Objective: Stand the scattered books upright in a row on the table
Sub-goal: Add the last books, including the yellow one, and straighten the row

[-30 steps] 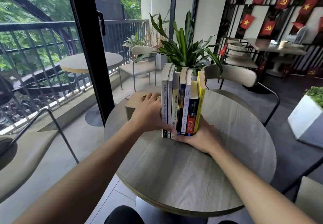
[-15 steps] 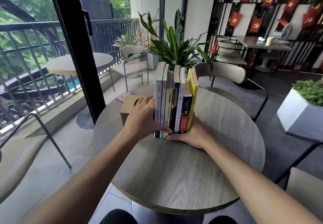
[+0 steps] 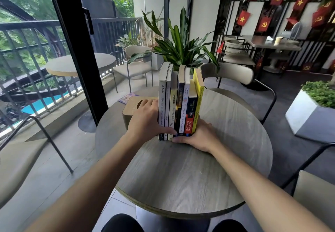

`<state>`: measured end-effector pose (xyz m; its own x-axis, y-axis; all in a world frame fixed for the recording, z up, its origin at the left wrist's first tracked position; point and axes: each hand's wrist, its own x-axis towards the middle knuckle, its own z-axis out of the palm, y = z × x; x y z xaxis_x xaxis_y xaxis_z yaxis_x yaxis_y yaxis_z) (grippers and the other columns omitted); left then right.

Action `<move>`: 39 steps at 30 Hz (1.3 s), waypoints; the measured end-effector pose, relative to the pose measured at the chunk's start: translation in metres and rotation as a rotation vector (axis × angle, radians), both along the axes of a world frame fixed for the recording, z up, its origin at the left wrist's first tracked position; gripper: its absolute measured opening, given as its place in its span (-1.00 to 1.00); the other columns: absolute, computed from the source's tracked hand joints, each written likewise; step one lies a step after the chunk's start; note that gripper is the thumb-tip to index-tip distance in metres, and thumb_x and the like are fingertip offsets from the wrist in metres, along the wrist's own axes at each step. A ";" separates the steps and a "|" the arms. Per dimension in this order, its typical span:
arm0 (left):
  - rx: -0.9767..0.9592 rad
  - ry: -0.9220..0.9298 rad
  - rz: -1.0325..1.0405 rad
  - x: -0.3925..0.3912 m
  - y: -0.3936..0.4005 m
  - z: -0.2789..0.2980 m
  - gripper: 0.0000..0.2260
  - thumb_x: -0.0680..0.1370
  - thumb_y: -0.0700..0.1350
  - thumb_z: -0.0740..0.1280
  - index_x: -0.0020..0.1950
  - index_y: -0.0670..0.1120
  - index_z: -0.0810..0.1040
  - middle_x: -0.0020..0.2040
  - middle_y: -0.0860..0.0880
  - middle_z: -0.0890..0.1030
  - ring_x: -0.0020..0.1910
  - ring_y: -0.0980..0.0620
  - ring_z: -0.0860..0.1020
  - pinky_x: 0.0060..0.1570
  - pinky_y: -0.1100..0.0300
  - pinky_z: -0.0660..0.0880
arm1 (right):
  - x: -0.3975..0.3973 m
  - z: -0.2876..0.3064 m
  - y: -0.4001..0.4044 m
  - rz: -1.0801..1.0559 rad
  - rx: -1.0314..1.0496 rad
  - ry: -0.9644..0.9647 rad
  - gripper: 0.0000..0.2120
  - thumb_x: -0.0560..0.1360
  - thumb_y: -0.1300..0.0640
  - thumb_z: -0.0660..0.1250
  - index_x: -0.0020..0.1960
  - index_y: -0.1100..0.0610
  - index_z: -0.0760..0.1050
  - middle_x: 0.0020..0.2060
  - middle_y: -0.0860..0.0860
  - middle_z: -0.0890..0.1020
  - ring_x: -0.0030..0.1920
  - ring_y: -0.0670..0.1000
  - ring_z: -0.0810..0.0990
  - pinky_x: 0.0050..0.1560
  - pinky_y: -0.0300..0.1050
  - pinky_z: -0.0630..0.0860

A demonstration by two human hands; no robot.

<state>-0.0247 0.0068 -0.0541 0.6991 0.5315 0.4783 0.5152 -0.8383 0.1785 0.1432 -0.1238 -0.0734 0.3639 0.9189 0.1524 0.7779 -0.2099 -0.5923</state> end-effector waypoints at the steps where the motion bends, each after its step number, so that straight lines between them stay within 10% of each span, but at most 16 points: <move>1: -0.003 0.001 0.005 0.000 0.000 0.000 0.04 0.18 0.62 0.22 0.38 -0.12 0.46 0.22 -0.04 0.57 0.21 -0.04 0.47 0.21 0.01 0.48 | 0.001 0.001 -0.002 0.007 -0.011 0.035 0.07 0.14 -0.41 0.53 0.52 -0.09 0.20 0.31 -0.10 0.55 0.28 0.02 0.52 0.29 0.06 0.46; 39: 0.014 0.044 0.034 -0.005 -0.014 0.009 0.03 0.19 0.50 0.41 0.43 -0.18 0.42 0.24 -0.09 0.52 0.21 -0.04 0.39 0.21 0.08 0.41 | -0.002 -0.003 -0.008 -0.036 0.053 -0.089 0.02 0.20 -0.39 0.53 0.50 -0.06 0.21 0.25 -0.08 0.57 0.20 0.02 0.58 0.12 -0.02 0.58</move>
<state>-0.0298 -0.0076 -0.0454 0.7012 0.5486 0.4555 0.5504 -0.8225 0.1433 0.1416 -0.1322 -0.0766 0.3795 0.8951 0.2338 0.8204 -0.2088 -0.5323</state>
